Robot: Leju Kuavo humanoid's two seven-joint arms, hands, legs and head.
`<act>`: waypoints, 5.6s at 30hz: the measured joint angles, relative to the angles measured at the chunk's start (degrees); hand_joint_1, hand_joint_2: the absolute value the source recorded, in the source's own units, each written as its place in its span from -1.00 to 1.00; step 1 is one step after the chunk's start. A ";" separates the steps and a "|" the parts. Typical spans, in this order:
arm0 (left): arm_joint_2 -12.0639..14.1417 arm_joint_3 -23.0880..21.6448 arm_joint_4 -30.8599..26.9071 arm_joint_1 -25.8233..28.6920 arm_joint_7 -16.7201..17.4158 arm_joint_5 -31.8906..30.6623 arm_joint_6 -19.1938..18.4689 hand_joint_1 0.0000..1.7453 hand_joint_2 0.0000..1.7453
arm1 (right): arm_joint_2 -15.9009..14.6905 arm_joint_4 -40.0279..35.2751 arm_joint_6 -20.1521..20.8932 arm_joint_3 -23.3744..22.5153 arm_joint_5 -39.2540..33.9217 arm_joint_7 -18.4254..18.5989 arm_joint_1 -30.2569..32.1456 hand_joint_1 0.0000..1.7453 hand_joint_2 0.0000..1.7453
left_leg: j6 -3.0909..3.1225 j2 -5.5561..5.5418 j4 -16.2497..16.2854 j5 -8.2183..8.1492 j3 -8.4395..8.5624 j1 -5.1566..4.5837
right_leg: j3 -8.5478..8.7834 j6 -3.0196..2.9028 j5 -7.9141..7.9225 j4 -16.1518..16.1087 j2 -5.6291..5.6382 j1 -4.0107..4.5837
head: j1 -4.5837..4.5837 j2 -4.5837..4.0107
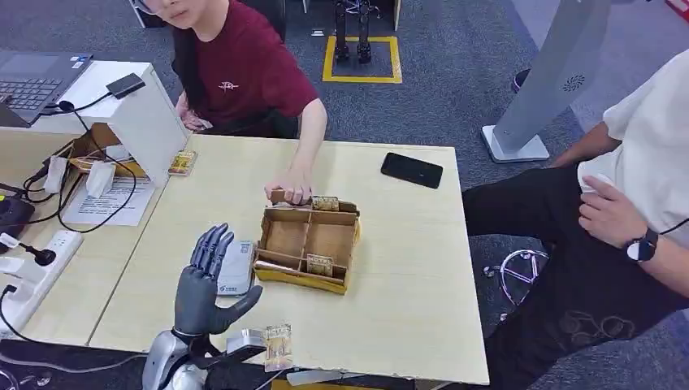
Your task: Pass the card to the sensor for recognition and then transmit it.
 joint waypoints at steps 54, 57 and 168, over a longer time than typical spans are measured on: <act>2.91 4.83 6.36 -7.07 11.26 -29.77 0.26 -1.00 1.00 | 0.09 -0.02 1.97 -0.85 4.33 0.77 -0.60 -1.00 1.00 | -0.03 0.00 0.00 0.06 -0.03 0.01 | -0.04 -0.02 0.04 0.01 0.01 0.00 | 0.00 0.00; 2.91 4.85 6.60 -7.14 11.32 -29.83 0.26 -1.00 1.00 | 0.09 -0.02 1.97 -0.87 4.39 0.77 -0.61 -1.00 1.00 | -0.03 0.00 0.00 0.06 -0.03 0.01 | -0.04 -0.02 0.04 0.01 0.00 0.00 | 0.00 0.00; 2.27 -0.04 10.97 -14.20 8.57 -2.03 -2.01 1.00 1.00 | 0.57 -0.57 2.01 -4.50 8.57 0.66 -1.03 -1.00 1.00 | -0.03 0.00 0.00 0.06 -0.05 0.02 | -0.06 -0.03 0.05 0.01 0.01 0.01 | 0.00 -0.02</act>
